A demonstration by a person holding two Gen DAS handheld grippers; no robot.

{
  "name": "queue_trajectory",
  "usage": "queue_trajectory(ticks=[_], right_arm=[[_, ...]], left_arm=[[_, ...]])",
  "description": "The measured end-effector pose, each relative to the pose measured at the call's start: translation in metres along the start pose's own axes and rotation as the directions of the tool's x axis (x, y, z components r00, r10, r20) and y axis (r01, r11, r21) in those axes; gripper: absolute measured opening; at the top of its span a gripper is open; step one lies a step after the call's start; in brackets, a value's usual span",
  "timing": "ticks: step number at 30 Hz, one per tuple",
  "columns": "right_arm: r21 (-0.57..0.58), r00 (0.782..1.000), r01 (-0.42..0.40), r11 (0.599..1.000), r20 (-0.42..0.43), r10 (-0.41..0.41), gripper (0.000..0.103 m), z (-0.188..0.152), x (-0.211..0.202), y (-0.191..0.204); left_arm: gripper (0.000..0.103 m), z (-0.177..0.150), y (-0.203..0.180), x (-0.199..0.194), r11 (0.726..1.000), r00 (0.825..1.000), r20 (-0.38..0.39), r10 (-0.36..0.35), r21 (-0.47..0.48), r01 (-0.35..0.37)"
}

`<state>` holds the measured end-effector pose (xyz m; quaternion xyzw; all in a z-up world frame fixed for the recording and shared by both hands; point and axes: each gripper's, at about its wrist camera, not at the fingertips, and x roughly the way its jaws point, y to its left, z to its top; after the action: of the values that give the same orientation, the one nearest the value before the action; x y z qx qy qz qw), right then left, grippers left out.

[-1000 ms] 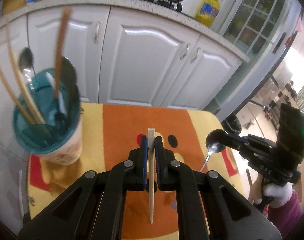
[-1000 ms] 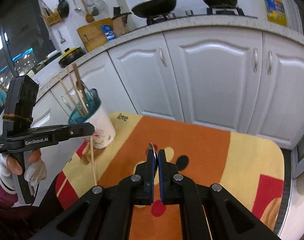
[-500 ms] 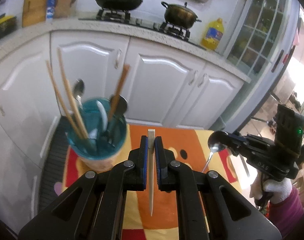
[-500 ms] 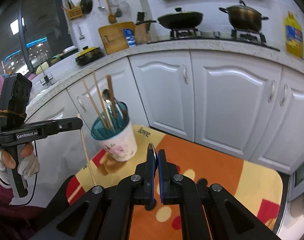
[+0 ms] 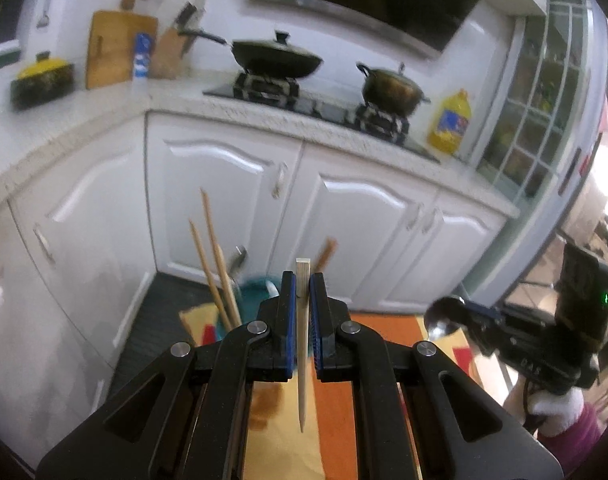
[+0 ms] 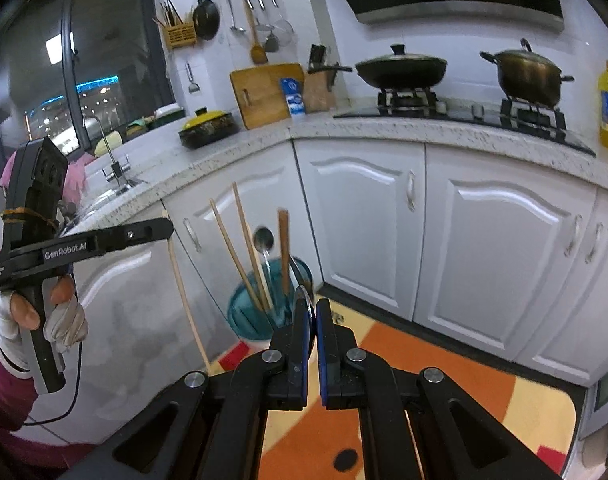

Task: Organize utensils
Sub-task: 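Carry the chopstick and spoon up to the floral cup and lower them in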

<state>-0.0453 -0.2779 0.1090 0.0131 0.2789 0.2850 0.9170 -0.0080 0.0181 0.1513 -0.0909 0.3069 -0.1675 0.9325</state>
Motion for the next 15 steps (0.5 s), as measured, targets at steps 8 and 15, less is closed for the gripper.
queue_trajectory(ticks=[8,15], right_arm=[[-0.066,0.997,0.062,0.996,0.055,-0.058,0.003,0.037,0.019,0.027],[-0.126,0.986,0.155,0.98,0.082,-0.146,0.003,0.045,0.051,0.039]], left_arm=[[0.005,0.037,0.023,0.014,0.997,0.995,0.065,0.077,-0.027,-0.076],[0.005,0.045,0.035,0.041,0.992,0.99,0.073,0.116,-0.049,-0.113]])
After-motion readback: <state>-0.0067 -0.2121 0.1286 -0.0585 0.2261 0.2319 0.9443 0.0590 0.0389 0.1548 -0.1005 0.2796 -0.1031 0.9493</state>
